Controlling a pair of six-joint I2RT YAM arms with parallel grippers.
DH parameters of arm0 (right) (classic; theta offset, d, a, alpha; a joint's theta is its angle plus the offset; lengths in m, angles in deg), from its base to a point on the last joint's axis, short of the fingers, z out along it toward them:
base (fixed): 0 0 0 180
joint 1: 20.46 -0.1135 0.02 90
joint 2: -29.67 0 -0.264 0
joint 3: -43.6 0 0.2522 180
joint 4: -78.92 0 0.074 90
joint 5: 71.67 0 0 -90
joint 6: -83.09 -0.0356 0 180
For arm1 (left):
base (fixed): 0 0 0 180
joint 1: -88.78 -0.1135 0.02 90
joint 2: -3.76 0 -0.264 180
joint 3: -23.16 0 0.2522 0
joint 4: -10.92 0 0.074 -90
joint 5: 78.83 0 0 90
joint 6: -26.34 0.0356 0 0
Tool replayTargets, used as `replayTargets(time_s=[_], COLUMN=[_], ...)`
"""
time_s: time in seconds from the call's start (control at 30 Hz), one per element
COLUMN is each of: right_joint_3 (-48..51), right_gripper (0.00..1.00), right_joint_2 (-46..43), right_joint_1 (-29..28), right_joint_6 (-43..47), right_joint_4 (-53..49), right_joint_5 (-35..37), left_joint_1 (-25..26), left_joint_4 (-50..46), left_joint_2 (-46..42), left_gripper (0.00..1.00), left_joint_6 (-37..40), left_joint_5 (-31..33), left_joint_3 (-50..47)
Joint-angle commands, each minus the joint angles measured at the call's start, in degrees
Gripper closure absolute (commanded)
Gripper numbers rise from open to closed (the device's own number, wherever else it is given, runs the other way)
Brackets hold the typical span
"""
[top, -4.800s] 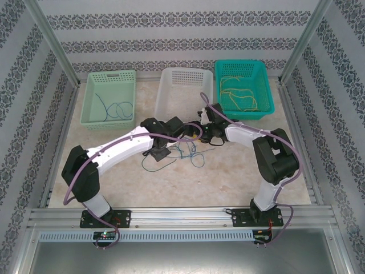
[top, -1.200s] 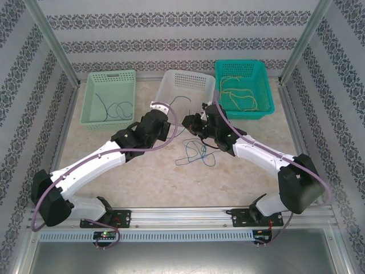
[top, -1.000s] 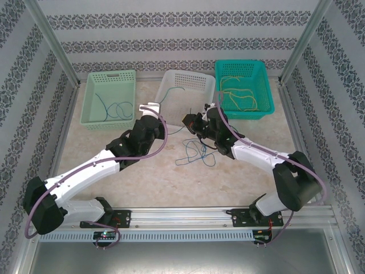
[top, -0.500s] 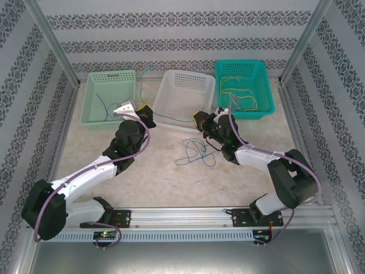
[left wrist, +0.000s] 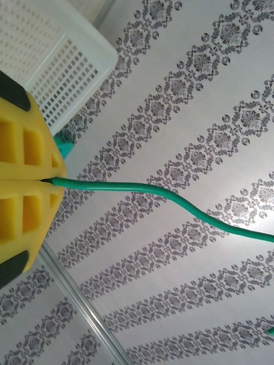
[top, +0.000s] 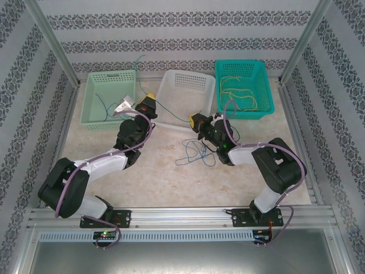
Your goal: Untangle the cables
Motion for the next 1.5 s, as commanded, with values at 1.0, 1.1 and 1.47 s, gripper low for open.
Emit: replayTargets(time_s=[1.0, 1.1, 1.47], right_joint_3=[-13.6, -13.4, -9.8], right_gripper=[0.17, 0.17, 0.16], right_joint_2=[-29.4, -29.3, -33.5], right_joint_1=[15.8, 16.1, 19.1], right_joint_6=[56.1, 58.2, 59.0], right_joint_4=[-82.9, -86.5, -90.7], right_joint_5=[-3.4, -2.8, -0.3], left_joint_1=[-8.6, -8.7, -11.2], left_joint_4=[-102.9, -108.4, -121.3], left_joint_2=[38.0, 44.7, 59.4], left_gripper=[1.00, 1.00, 1.00], left_joint_6=[38.3, 40.5, 44.9], left_joint_5=[-36.3, -33.1, -30.9], left_joint_3=[83.6, 90.1, 105.5])
